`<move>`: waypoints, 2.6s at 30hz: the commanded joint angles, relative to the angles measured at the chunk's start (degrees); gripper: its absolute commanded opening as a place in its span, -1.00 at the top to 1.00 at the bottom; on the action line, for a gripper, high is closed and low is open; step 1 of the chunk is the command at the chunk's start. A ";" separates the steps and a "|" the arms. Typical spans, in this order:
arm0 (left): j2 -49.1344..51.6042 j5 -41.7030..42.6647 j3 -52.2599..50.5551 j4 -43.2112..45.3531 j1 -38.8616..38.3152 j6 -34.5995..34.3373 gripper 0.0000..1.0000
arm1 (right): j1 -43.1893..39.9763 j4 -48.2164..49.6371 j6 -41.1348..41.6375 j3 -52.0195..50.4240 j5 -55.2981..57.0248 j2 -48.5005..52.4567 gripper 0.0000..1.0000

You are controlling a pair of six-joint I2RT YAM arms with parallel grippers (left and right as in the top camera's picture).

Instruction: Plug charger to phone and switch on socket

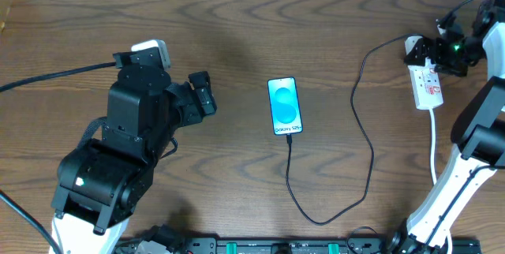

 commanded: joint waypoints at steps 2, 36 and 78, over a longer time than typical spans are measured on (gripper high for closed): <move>0.04 -0.70 0.44 -0.15 0.04 0.76 -0.86 | 1.11 -0.98 -1.07 -3.63 -7.61 1.11 -0.94; 0.04 -0.70 0.44 -0.15 0.04 0.76 -0.85 | 0.96 -2.62 6.54 -3.63 -1.86 -8.24 -0.98; 0.04 -0.70 0.44 -0.15 0.04 0.76 -0.85 | 2.84 -8.90 20.41 -3.65 6.91 -39.76 -0.98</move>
